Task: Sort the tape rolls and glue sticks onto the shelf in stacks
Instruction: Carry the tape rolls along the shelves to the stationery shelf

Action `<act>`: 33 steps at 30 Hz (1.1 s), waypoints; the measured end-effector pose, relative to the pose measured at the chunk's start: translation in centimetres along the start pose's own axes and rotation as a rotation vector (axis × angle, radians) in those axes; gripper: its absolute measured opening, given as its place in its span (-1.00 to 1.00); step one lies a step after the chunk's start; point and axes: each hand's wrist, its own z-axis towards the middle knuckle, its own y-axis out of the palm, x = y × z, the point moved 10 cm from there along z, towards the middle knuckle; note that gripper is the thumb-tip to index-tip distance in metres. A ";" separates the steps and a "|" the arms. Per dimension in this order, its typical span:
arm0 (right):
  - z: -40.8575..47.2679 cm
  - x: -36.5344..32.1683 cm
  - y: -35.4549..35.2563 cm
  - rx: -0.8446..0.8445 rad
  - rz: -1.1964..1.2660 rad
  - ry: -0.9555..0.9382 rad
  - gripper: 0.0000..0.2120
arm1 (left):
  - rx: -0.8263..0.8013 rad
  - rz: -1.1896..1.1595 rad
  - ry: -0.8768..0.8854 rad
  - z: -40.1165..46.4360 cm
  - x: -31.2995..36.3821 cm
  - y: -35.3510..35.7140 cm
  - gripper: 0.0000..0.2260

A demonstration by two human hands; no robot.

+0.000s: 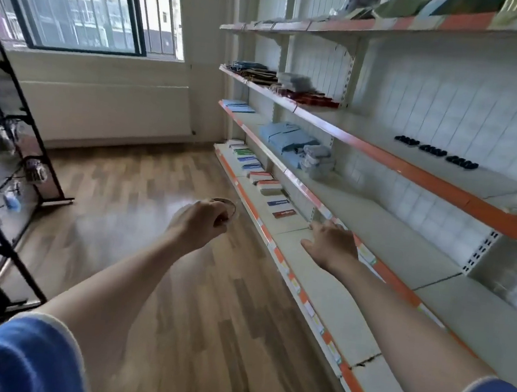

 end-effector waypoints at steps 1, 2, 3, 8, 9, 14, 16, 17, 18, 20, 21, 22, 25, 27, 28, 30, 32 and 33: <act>1.6 0.7 -0.1 0.008 -0.002 0.013 -0.62 | 0.002 -0.007 0.016 1.8 0.1 0.3 -0.91; 3.2 1.4 -0.2 0.018 0.000 0.026 -0.63 | 0.011 -0.021 0.035 3.6 0.2 0.6 -0.90; 4.8 2.1 -0.1 0.024 -0.001 0.038 -0.64 | 0.021 -0.034 0.052 5.4 0.1 1.0 -0.90; 12.0 5.4 0.9 0.043 0.022 0.122 -0.63 | 0.031 -0.003 0.110 14.4 -0.7 4.4 -0.87; 13.4 5.9 1.2 0.053 0.025 0.139 -0.64 | 0.031 -0.001 0.123 16.2 -0.9 5.4 -0.86; 20.7 6.9 2.3 0.126 0.048 0.186 -0.75 | 0.029 -0.046 0.234 25.1 -1.9 9.2 -0.85; 24.2 7.0 2.5 0.149 0.042 0.212 -0.75 | 0.024 -0.086 0.295 29.2 -2.6 10.5 -0.85; 26.0 7.1 2.6 0.159 0.045 0.227 -0.71 | 0.016 -0.103 0.318 31.4 -3.0 11.2 -0.85; 27.9 7.1 2.6 0.169 0.045 0.243 -0.67 | 0.010 -0.116 0.340 33.8 -3.4 11.7 -0.85; 31.6 7.4 2.5 0.194 0.025 0.285 -0.65 | -0.004 -0.127 0.385 38.3 -4.1 12.5 -0.85; 33.3 7.7 2.4 0.205 0.013 0.306 -0.68 | -0.010 -0.128 0.413 40.4 -4.3 12.8 -0.85; 34.7 7.9 2.1 0.216 0.007 0.322 -0.70 | -0.011 -0.134 0.434 42.1 -4.3 12.9 -0.86; 38.7 8.5 1.4 0.246 0.002 0.356 -0.71 | -0.007 -0.175 0.456 47.6 -4.9 13.4 -0.87; 40.9 9.3 1.0 0.261 -0.001 0.387 -0.72 | -0.033 -0.180 0.470 50.8 -4.8 14.4 -0.86; 41.9 9.8 0.8 0.267 -0.003 0.404 -0.73 | -0.042 -0.178 0.484 52.1 -4.6 14.8 -0.84; 43.7 10.9 0.5 0.284 -0.015 0.432 -0.76 | -0.047 -0.185 0.517 54.5 -3.9 15.7 -0.83; 45.3 12.1 0.3 0.291 -0.029 0.461 -0.76 | -0.049 -0.193 0.533 56.8 -3.4 16.5 -0.82; 46.1 12.8 0.4 0.290 -0.037 0.475 -0.76 | -0.055 -0.190 0.539 57.9 -3.0 17.1 -0.82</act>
